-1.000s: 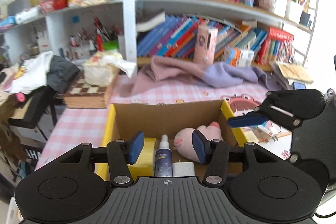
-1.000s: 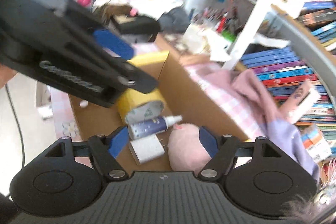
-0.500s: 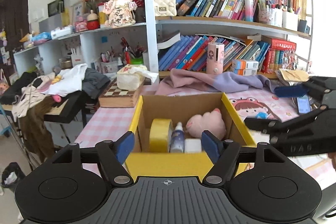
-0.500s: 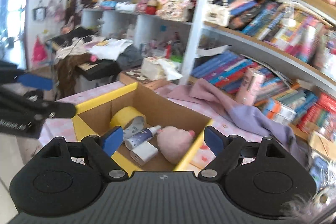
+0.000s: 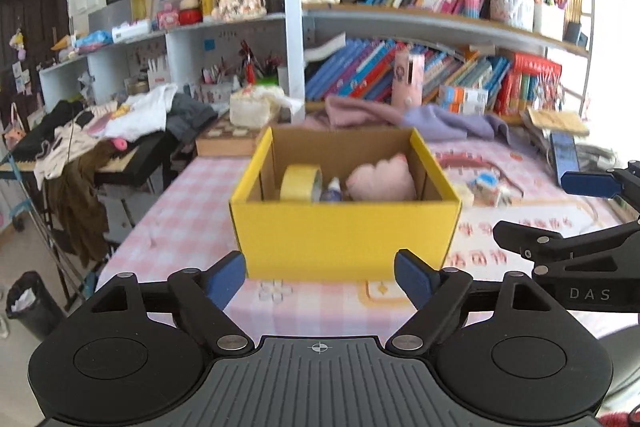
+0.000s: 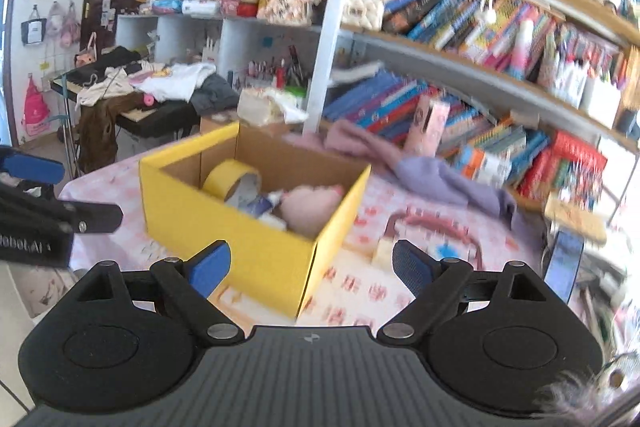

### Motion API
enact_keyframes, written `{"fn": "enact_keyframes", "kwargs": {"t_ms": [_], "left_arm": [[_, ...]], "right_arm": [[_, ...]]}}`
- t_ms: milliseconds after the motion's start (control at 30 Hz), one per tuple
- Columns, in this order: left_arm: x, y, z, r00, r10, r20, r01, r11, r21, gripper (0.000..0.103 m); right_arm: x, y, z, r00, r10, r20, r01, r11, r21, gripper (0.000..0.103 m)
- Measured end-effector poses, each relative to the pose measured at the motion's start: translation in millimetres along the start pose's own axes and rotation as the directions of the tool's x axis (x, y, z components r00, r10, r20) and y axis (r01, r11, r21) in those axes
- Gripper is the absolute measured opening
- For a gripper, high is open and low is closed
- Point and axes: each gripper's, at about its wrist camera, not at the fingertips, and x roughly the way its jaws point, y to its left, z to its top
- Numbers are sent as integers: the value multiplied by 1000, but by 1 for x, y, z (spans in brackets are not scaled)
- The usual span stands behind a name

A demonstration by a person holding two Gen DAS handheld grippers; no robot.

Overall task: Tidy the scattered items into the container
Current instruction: 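Raise both tools out of the box and back away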

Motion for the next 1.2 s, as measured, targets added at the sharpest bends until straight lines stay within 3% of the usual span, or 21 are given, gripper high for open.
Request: {"fn": "enact_keyframes", "kwargs": {"t_ms": [233, 700, 1200], "left_arm": [[-4, -11, -19, 999, 17, -40, -15, 999, 34, 85], [2, -10, -40, 989, -22, -147, 22, 1000, -1, 89], [13, -14, -46, 978, -47, -204, 44, 999, -17, 89]], "right_arm": [[-4, 9, -22, 995, 22, -96, -15, 997, 79, 89], [-2, 16, -38, 981, 11, -193, 8, 995, 95, 93], [-8, 11, -47, 972, -26, -233, 49, 994, 94, 95]]}}
